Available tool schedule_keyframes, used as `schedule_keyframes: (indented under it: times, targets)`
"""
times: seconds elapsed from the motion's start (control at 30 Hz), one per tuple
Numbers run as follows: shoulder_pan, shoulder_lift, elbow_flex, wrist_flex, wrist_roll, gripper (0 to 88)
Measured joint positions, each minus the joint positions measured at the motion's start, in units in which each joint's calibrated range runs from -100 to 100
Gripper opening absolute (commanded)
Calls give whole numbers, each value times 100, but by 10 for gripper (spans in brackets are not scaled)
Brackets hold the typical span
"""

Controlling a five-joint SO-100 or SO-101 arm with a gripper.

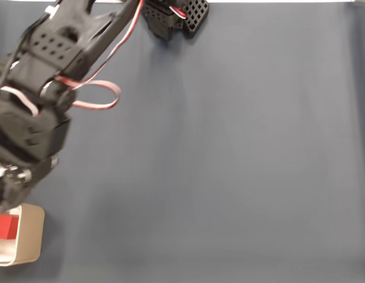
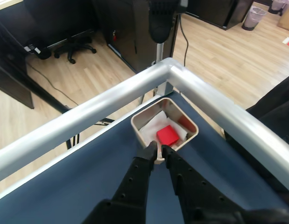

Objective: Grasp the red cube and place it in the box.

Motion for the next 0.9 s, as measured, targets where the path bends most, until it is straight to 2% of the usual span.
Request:
schedule_keyframes:
  times: [0.5, 0.9]
  targets:
    - [-1691, -3673, 4024, 0, 0, 0]
    - [-2404, -6548, 7902, -286, 0, 0]
